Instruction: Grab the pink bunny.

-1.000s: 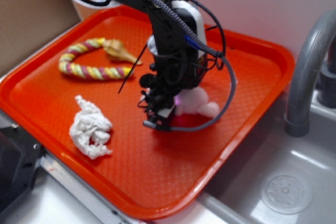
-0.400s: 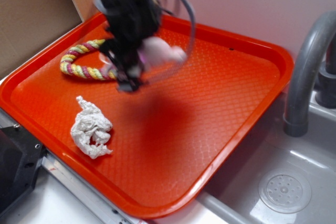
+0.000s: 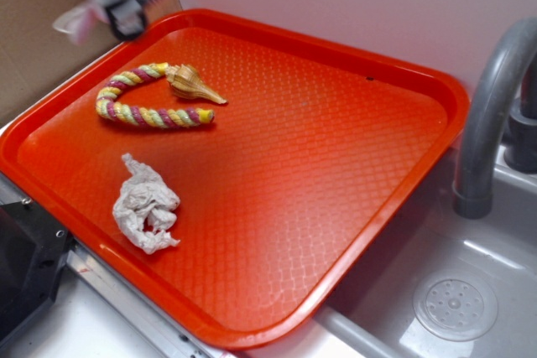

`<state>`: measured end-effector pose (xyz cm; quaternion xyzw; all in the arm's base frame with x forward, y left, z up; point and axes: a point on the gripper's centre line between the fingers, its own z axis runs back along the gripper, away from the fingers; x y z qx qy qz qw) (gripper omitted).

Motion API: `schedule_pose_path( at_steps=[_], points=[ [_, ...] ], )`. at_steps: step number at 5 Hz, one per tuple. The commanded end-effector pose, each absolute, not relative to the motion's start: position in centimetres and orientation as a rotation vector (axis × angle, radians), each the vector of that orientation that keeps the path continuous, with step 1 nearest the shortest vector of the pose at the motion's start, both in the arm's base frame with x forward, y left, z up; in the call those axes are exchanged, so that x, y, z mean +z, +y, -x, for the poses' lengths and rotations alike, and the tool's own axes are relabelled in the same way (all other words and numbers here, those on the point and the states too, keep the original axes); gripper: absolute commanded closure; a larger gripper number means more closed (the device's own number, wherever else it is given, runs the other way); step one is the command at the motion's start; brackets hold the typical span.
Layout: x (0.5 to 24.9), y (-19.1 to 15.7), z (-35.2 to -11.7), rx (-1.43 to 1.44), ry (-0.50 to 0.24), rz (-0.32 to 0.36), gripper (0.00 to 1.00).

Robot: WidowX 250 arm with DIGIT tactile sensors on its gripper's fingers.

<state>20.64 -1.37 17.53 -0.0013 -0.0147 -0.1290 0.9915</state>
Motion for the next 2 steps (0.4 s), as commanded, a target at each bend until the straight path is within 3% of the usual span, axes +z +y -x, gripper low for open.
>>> schedule_pose_path(
  at_steps=[1, 2],
  points=[
    [21.55, -3.28, -17.42, 0.112, -0.132, 0.044, 1.0],
    [20.78, -3.74, -17.8, 0.059, -0.134, 0.026, 1.0]
  ],
)
